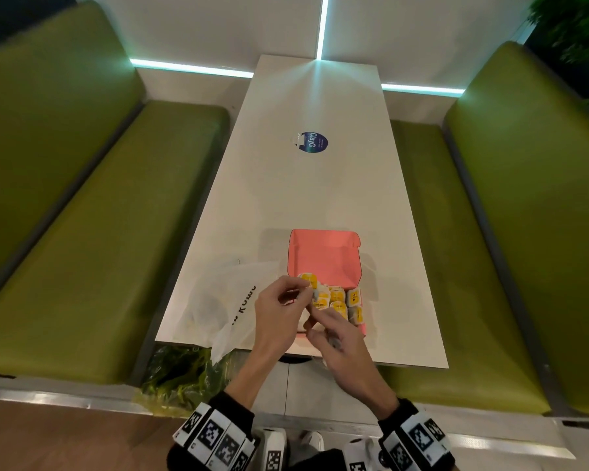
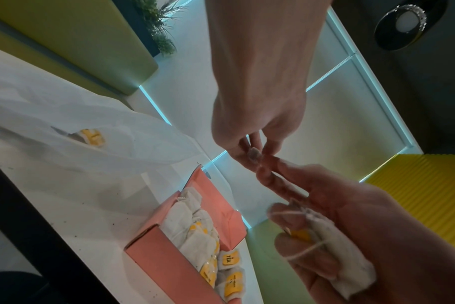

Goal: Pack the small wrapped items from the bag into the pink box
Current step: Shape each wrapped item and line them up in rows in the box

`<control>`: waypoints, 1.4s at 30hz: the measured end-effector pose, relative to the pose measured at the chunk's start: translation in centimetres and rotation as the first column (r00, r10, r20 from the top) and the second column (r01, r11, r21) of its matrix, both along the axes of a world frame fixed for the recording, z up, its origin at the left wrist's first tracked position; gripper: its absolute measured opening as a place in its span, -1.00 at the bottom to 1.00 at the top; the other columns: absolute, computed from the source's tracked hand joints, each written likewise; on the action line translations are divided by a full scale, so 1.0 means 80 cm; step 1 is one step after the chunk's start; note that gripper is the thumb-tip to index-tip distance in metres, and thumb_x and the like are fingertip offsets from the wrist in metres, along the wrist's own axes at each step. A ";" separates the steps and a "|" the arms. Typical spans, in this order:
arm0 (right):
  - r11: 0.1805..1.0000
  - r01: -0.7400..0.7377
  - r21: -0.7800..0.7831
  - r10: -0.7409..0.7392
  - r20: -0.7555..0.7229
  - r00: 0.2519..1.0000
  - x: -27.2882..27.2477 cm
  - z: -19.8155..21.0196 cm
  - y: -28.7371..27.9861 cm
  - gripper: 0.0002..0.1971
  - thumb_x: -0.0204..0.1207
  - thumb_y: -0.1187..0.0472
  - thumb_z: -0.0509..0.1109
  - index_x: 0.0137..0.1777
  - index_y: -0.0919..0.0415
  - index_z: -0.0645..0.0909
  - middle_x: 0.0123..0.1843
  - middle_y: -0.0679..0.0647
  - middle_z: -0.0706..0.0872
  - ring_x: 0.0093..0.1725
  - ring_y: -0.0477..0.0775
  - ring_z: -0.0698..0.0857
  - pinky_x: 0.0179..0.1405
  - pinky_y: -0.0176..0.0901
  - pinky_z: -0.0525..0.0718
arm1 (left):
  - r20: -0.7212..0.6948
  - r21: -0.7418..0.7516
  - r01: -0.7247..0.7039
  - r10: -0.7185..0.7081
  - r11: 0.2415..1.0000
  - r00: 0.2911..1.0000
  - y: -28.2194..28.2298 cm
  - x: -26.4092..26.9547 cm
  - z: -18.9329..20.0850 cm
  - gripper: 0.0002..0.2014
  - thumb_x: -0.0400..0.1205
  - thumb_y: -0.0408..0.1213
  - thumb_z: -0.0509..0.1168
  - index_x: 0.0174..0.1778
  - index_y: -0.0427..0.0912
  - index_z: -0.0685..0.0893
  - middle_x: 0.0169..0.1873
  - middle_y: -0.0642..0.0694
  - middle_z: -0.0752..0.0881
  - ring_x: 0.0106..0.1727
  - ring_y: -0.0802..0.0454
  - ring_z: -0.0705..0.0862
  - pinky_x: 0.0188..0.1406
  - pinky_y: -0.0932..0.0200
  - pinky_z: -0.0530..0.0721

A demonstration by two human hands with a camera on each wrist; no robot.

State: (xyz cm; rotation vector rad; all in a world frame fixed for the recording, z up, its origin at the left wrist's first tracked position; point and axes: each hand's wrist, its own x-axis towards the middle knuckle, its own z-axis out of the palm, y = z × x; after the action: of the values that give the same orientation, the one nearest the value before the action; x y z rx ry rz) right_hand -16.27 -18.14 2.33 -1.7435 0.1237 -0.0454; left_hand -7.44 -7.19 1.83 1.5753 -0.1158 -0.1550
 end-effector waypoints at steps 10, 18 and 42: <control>0.941 0.061 -0.334 -0.061 0.011 0.998 0.052 0.028 -0.071 -0.76 0.61 0.08 0.46 0.24 -0.14 0.68 0.04 -0.14 0.69 -0.17 -0.06 0.63 -0.15 -0.17 0.63 | 0.037 -0.104 0.224 -0.221 0.969 0.975 -0.005 0.005 -0.014 -0.74 0.59 -0.54 0.43 -0.07 -0.17 0.49 -0.24 -0.07 0.77 -0.19 -0.07 0.79 -0.16 0.12 0.73; 0.878 -0.165 -0.449 0.140 -0.088 0.986 0.079 0.049 -0.089 -0.94 0.59 0.13 0.48 -0.08 0.09 0.75 -0.19 -0.12 0.76 -0.28 -0.20 0.65 -0.25 -0.36 0.56 | -0.016 -0.033 0.354 -0.354 0.935 0.935 -0.012 0.010 -0.028 -0.74 0.57 -0.26 0.48 0.10 0.00 0.59 -0.08 -0.01 0.77 -0.02 -0.02 0.78 -0.04 0.03 0.78; 0.578 -0.440 -0.687 0.153 -0.439 0.886 0.074 -0.005 -0.122 -0.95 0.64 0.09 0.33 -0.04 -0.07 0.61 -0.03 -0.09 0.69 -0.06 0.03 0.66 -0.04 0.07 0.69 | 0.086 0.772 0.283 -0.536 0.569 0.840 -0.023 -0.011 -0.095 -0.87 0.63 -0.20 0.31 0.02 -0.07 0.51 0.05 -0.07 0.64 0.02 -0.06 0.68 -0.12 -0.05 0.72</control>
State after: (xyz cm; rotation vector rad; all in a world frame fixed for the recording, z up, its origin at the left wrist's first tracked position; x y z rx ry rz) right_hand -10.33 -27.93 1.92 -2.6265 0.0468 0.5432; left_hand -8.35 -9.03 -5.76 2.3758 -0.7794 -0.3570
